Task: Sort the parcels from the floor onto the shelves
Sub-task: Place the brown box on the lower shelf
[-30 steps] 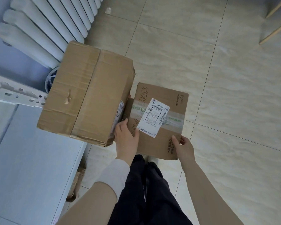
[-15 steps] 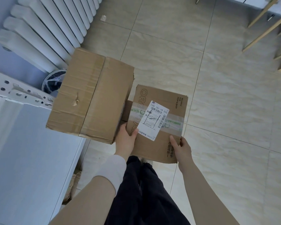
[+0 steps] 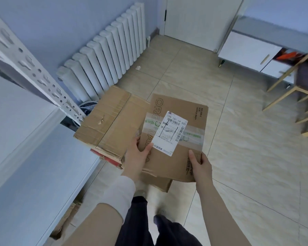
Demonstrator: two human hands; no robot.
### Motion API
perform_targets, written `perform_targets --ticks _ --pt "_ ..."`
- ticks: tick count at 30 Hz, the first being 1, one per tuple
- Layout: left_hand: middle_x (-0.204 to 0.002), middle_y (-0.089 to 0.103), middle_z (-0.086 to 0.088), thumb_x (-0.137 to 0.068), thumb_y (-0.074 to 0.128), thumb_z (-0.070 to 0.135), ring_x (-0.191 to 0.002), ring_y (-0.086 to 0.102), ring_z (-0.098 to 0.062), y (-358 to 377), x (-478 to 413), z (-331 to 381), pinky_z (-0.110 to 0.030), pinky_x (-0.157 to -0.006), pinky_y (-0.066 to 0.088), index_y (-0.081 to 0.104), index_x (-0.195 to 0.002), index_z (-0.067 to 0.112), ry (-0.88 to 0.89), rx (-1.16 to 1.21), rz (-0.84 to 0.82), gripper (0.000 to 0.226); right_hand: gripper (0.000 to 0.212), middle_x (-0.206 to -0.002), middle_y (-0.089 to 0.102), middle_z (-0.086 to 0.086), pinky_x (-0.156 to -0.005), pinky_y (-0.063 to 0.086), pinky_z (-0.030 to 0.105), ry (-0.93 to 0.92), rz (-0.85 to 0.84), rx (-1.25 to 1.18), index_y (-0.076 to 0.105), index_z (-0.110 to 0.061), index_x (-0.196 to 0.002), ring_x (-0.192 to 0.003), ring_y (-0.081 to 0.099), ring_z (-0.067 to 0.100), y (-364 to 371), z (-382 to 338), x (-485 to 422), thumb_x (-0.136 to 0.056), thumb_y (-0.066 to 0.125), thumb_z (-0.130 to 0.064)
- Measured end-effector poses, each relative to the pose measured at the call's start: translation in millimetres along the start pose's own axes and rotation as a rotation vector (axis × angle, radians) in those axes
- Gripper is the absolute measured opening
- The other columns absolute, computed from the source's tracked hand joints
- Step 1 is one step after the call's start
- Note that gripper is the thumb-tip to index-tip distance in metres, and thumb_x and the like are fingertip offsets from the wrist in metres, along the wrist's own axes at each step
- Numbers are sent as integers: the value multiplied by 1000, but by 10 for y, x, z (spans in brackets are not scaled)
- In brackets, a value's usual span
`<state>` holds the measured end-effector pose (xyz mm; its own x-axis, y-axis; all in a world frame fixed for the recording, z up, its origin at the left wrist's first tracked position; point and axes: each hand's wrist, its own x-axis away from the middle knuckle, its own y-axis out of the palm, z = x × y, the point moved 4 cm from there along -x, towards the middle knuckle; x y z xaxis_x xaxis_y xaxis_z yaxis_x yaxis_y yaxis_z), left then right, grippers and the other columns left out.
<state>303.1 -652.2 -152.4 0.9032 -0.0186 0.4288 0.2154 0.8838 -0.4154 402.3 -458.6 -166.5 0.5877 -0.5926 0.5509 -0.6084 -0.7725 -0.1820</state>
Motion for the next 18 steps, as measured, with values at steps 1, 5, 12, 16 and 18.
perform_targets --ticks 1,5,12,16,18 --pt "-130 54 -1 -83 64 42 -114 55 -21 -23 70 -9 -38 -94 47 43 -132 21 -9 -8 41 57 36 -105 62 -9 -76 46 30 -22 -34 20 57 -21 -121 -90 58 5 -23 -22 6 -88 60 -37" --pt "-128 55 -2 -83 64 42 -111 56 -22 -78 429 -139 -35 -89 47 45 -129 22 -37 52 153 53 34 -109 64 -10 -80 48 28 -87 -190 86 58 -27 -119 -97 59 7 -131 -69 93 -87 60 -39" --pt "-124 58 1 -86 61 42 -97 59 -19 -278 1210 -623 -29 -75 45 43 -129 22 -129 218 300 51 45 -112 62 -13 -91 48 31 -167 -430 203 50 -25 -131 -104 59 8 -81 95 527 -88 63 -29" --pt "-125 57 3 -85 62 43 -105 59 -17 -463 1692 -1040 -32 -84 48 42 -129 29 -184 316 392 51 41 -109 60 -15 -91 48 31 -190 -551 281 47 -24 -126 -100 58 1 47 291 899 -88 63 -26" --pt "-123 57 5 -85 62 43 -105 58 -15 -520 1944 -1260 -32 -85 48 42 -130 31 -210 359 444 51 53 -123 58 -7 -99 47 38 -152 -590 334 44 -22 -133 -112 57 11 89 493 1032 -86 65 -32"
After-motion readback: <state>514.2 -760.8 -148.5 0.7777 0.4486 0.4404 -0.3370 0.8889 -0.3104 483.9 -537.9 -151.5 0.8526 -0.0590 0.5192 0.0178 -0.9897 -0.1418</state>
